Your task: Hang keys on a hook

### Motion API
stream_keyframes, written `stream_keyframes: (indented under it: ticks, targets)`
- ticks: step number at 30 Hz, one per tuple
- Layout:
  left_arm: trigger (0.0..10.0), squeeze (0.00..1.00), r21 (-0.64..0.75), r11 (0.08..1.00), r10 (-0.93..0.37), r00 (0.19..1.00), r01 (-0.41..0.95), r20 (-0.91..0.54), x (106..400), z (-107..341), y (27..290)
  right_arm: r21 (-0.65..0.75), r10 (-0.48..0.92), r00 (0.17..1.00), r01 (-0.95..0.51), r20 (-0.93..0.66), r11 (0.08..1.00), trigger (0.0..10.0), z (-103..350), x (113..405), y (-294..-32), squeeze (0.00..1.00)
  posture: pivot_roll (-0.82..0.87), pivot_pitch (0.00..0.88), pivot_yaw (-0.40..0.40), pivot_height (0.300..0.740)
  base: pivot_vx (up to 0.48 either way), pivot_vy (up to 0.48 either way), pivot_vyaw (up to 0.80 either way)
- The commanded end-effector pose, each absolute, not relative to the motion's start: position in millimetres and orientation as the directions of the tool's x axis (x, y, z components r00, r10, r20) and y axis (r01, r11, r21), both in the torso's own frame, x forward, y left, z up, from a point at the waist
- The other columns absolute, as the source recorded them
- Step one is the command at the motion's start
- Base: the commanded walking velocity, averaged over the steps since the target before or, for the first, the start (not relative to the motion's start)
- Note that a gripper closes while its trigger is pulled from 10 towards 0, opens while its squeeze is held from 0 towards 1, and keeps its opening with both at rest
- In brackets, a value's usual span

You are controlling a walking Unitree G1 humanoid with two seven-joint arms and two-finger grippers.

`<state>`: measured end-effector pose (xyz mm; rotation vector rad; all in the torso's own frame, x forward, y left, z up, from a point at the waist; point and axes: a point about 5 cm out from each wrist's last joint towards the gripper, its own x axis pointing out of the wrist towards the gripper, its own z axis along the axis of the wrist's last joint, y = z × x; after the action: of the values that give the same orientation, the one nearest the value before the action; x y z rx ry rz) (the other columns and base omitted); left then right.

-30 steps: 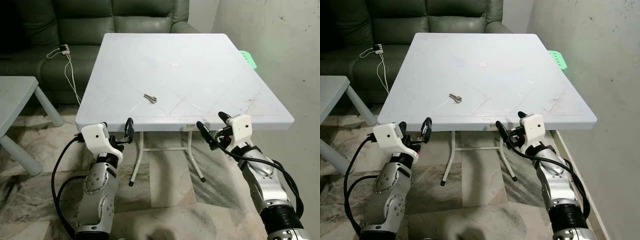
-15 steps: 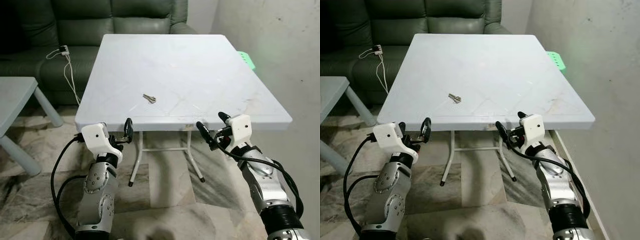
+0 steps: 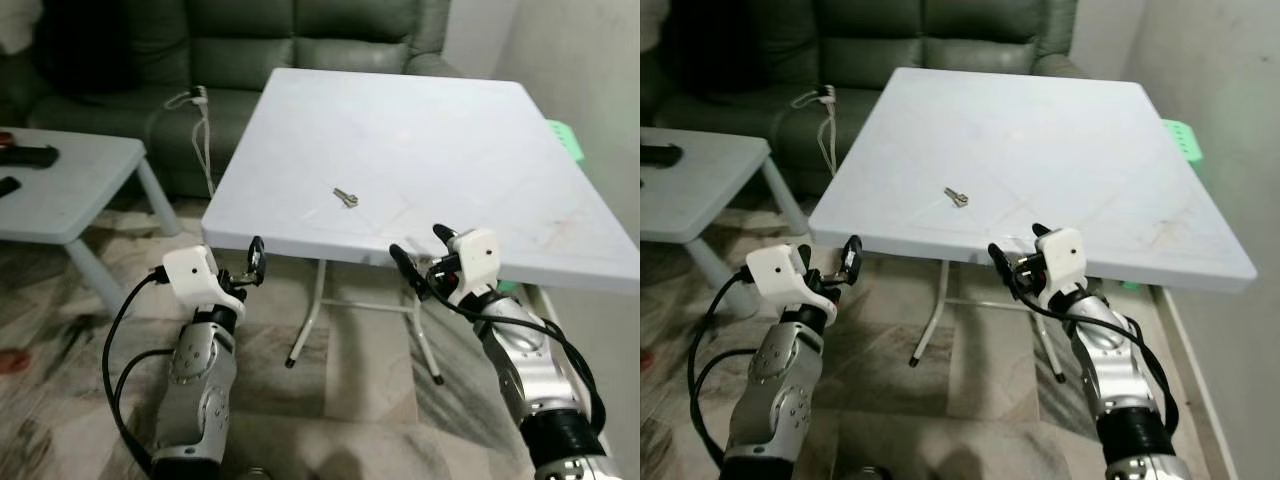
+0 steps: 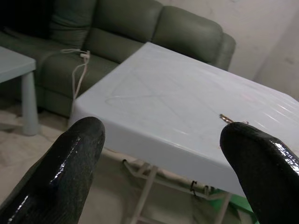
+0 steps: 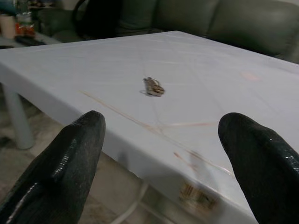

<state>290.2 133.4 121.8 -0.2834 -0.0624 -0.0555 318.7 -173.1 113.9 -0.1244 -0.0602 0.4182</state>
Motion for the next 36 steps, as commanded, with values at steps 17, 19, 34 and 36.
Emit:
stream_keyframes:
  ticks: [17, 19, 34, 36]
  targets:
    - [10.0, 0.00, -0.285, 0.956, -0.053, 0.998, 0.063, 0.040, 290.5, 119.0, 131.8, -0.106, 0.423, 0.904, -0.415, 0.063, 0.904, 10.0, 119.3, 320.8, -167.1, 0.00, 0.04, 0.041, -0.080, 0.740, 0.000, 0.000, 0.28]
    - [10.0, 0.00, -0.284, 0.957, -0.053, 0.998, 0.063, 0.040, 290.7, 119.3, 131.9, -0.105, 0.424, 0.904, -0.416, 0.063, 0.903, 10.0, 119.3, 321.0, -166.7, 0.00, 0.04, 0.038, -0.079, 0.740, 0.000, 0.000, 0.00]
    - [10.0, 0.00, -0.281, 0.956, -0.069, 0.996, 0.082, 0.055, 291.5, 122.1, 131.2, -0.099, 0.432, 0.899, -0.425, 0.067, 0.900, 10.0, 120.1, 321.6, -163.9, 0.00, 0.04, 0.029, -0.081, 0.740, 0.165, 0.000, 0.00]
    - [10.0, 0.00, -0.279, 0.956, -0.072, 0.995, 0.087, 0.063, 291.0, 123.1, 131.1, -0.099, 0.432, 0.899, -0.425, 0.067, 0.900, 10.0, 120.2, 321.5, -164.0, 0.00, 0.04, 0.030, -0.082, 0.740, 0.441, 0.000, 0.00]
